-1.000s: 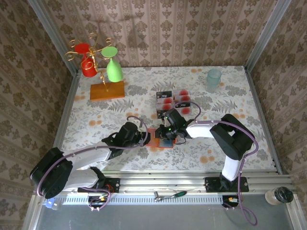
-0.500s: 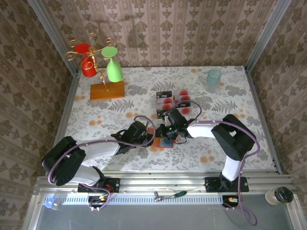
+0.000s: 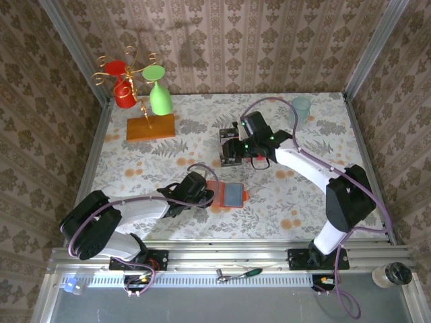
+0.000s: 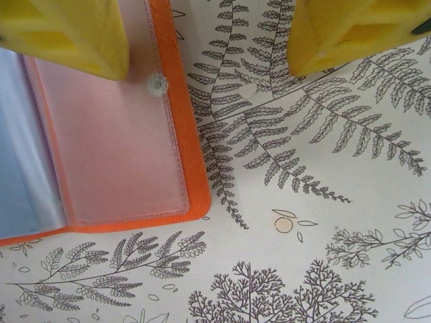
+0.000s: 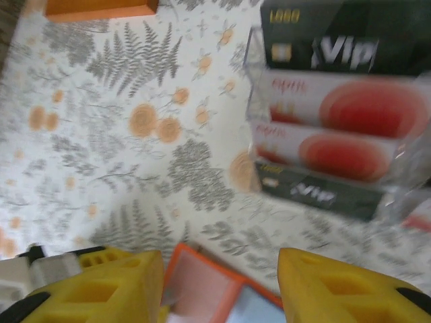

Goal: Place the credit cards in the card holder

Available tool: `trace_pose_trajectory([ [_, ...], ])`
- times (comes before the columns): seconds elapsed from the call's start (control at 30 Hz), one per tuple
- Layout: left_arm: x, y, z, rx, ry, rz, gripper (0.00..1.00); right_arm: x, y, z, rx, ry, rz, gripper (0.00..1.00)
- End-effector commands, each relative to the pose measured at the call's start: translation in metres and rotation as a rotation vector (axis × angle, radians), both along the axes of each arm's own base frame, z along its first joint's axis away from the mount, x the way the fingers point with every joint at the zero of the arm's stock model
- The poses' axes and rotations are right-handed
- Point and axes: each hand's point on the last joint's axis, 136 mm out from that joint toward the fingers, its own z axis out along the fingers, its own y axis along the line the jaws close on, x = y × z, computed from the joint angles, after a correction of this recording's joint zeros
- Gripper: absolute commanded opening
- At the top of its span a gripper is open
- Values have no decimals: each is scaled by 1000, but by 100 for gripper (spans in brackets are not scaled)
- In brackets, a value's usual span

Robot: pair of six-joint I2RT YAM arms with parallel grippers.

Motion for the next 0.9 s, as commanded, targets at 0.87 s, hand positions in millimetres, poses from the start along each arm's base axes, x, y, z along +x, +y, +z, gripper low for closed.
trace_pose_trajectory([
  [0.87,-7,9,-13,4,31,46,65,44,-8,-94,-770,-61,396,48],
])
